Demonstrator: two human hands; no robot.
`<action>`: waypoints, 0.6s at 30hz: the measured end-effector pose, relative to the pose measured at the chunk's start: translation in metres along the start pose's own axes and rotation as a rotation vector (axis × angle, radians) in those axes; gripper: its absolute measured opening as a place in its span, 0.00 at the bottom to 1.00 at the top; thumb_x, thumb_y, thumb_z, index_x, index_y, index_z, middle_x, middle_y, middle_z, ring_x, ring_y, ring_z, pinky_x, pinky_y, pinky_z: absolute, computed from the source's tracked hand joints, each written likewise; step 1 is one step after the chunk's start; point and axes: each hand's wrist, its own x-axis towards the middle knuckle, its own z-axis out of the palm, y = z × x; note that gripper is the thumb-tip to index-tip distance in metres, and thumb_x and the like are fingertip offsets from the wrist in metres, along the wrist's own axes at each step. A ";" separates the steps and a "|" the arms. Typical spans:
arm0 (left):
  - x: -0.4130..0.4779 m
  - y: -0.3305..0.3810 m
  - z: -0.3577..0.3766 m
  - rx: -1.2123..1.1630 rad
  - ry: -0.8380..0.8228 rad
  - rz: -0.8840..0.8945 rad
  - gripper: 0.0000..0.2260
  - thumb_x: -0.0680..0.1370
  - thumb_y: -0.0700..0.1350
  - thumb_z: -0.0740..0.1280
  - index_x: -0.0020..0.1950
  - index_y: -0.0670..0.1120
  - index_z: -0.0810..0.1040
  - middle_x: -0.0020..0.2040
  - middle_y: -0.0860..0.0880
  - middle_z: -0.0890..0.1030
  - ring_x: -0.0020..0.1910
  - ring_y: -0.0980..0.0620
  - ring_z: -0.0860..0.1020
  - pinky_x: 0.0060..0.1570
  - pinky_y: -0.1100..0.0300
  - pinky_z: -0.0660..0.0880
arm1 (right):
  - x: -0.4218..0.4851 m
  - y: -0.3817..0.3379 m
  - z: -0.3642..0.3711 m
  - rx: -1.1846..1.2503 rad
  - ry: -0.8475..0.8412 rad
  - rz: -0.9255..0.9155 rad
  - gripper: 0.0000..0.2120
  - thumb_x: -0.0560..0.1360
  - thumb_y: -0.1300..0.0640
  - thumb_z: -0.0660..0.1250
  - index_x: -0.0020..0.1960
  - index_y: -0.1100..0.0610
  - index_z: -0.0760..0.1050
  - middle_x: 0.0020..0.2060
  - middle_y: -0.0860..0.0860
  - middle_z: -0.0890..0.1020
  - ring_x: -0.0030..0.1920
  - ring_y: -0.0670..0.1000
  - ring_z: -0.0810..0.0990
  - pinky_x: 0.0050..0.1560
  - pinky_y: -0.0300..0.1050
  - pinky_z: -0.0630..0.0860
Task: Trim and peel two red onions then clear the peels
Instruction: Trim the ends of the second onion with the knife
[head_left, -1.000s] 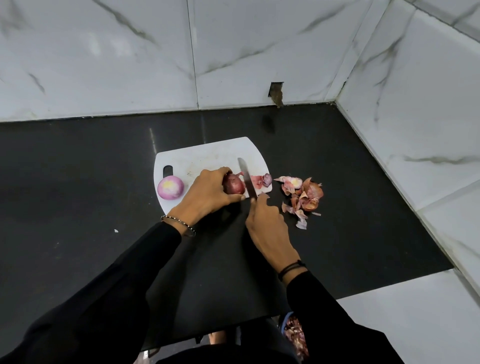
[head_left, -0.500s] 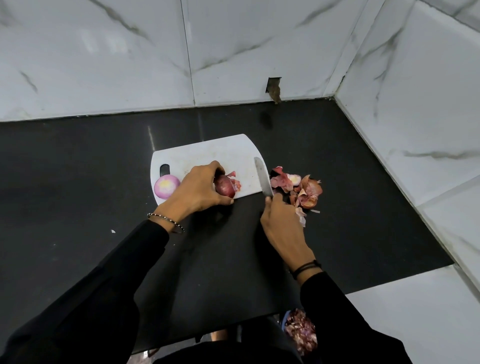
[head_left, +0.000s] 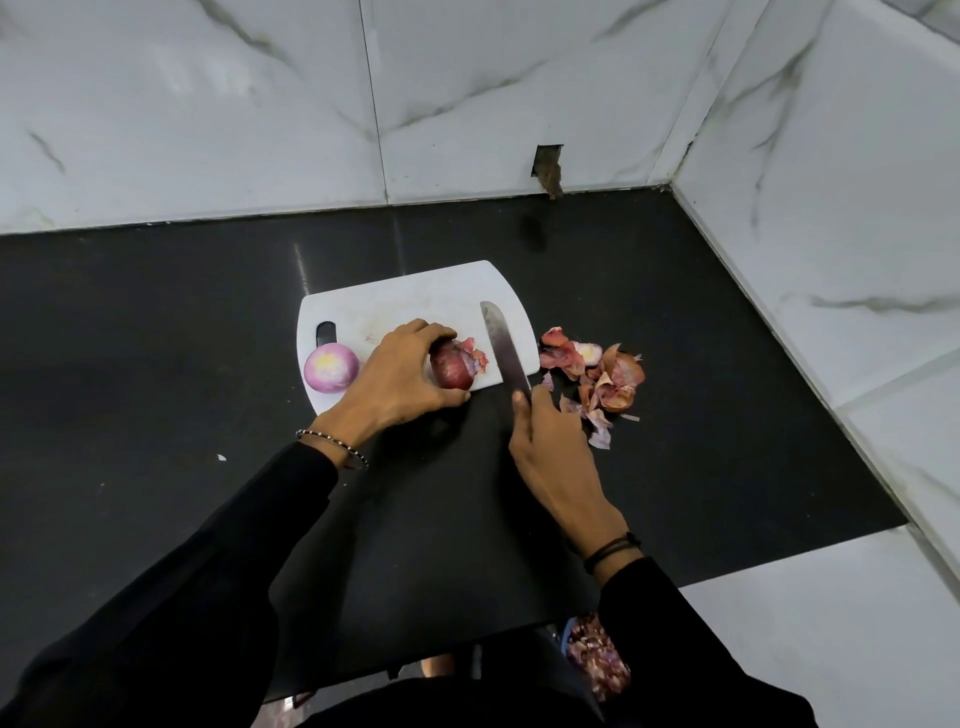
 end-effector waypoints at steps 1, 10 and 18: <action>0.001 0.001 0.001 -0.004 0.004 0.006 0.33 0.65 0.52 0.80 0.68 0.46 0.75 0.59 0.48 0.78 0.58 0.48 0.77 0.61 0.51 0.75 | -0.002 -0.001 0.000 0.003 -0.016 -0.016 0.14 0.85 0.47 0.50 0.54 0.57 0.67 0.38 0.57 0.78 0.39 0.60 0.78 0.42 0.61 0.78; 0.007 -0.011 -0.014 0.153 -0.096 -0.040 0.31 0.61 0.58 0.82 0.57 0.49 0.73 0.53 0.50 0.79 0.51 0.49 0.76 0.50 0.52 0.78 | -0.002 0.004 0.009 -0.040 -0.090 0.038 0.14 0.85 0.47 0.51 0.50 0.56 0.64 0.41 0.58 0.78 0.41 0.62 0.79 0.45 0.59 0.78; 0.011 -0.009 -0.011 0.354 -0.167 0.049 0.35 0.67 0.62 0.77 0.70 0.52 0.72 0.58 0.48 0.74 0.60 0.48 0.71 0.56 0.52 0.74 | 0.002 0.002 0.009 0.019 -0.109 0.062 0.15 0.85 0.45 0.50 0.50 0.55 0.66 0.40 0.57 0.78 0.42 0.61 0.79 0.46 0.60 0.79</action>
